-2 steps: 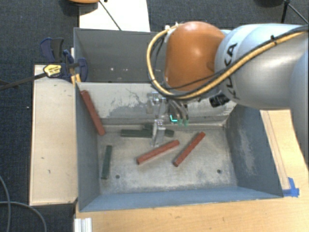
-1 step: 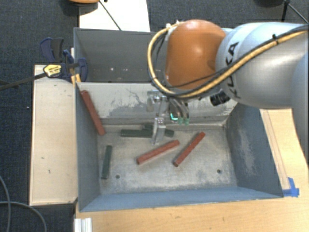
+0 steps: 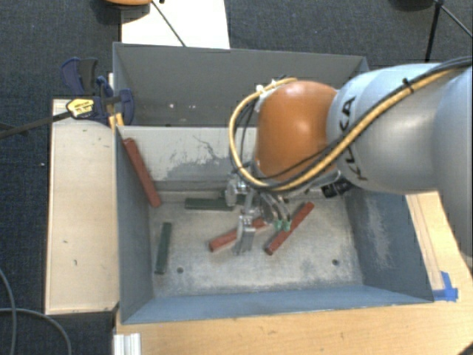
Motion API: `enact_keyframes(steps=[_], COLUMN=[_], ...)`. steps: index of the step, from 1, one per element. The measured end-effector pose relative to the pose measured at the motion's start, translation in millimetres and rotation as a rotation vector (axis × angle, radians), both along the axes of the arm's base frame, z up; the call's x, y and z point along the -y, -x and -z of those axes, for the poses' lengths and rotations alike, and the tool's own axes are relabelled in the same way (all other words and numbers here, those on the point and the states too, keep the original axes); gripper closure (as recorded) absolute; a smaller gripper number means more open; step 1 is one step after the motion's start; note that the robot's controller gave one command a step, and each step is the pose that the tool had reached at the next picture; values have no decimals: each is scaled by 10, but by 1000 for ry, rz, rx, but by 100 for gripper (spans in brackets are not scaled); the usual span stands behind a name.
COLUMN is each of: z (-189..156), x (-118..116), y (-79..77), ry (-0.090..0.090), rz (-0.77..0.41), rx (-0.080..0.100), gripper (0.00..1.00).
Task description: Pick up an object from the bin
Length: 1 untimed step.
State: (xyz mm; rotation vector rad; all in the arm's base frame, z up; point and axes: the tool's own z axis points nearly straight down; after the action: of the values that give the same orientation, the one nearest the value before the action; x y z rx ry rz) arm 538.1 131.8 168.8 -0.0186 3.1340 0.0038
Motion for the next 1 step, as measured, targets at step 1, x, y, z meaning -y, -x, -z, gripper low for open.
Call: enact_keyframes(steps=[1], z=[665], x=[20], y=[-1], ry=[0], rz=[26], rx=[-3], gripper=[0])
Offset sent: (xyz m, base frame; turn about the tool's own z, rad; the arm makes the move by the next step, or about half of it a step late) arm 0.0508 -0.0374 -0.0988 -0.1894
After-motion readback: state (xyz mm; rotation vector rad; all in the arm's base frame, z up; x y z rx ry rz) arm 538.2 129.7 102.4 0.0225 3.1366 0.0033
